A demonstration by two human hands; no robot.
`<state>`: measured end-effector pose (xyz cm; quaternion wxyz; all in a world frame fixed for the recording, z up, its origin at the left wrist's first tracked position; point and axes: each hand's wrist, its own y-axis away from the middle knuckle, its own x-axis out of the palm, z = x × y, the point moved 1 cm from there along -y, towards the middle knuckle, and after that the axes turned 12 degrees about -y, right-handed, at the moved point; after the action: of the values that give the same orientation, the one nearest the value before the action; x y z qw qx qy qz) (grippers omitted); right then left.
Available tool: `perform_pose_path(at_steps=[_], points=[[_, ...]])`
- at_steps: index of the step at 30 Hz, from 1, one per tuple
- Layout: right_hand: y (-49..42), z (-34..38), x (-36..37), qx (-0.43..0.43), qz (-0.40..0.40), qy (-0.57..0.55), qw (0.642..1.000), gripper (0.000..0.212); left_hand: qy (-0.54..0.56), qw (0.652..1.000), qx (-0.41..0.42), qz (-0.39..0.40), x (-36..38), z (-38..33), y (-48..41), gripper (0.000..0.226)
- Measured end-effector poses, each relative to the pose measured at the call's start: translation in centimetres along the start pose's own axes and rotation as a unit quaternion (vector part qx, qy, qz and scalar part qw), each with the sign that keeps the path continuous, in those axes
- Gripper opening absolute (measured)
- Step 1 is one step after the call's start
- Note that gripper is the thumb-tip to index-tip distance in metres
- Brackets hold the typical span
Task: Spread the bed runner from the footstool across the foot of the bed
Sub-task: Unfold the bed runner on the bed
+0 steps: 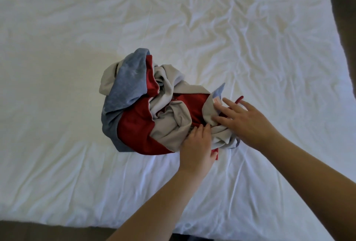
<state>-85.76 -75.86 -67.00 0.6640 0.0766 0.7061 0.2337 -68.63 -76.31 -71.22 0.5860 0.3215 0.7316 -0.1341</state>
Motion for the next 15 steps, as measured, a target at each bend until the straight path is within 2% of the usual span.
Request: perform_pose_path(at_steps=[3,6,12,15], points=[[-0.8,-0.6,0.6,-0.072,0.019,0.017,0.997,0.052,-0.010,0.999,-0.022,-0.044,1.0,-0.5,-0.4,0.032],[-1.0,-1.4,1.5,-0.119,0.022,0.034,0.992,0.043,-0.018,0.996,-0.029,-0.082,1.2,-1.2,-0.8,0.023],[0.5,-4.1,2.5,-0.106,0.012,0.007,0.994,0.029,-0.106,0.981,-0.031,-0.160,0.6,-3.1,-1.0,0.001],[2.1,-5.8,2.3,-0.073,0.009,0.009,0.997,0.027,-0.116,0.977,-0.023,-0.177,-0.2,-5.1,-1.7,0.009]])
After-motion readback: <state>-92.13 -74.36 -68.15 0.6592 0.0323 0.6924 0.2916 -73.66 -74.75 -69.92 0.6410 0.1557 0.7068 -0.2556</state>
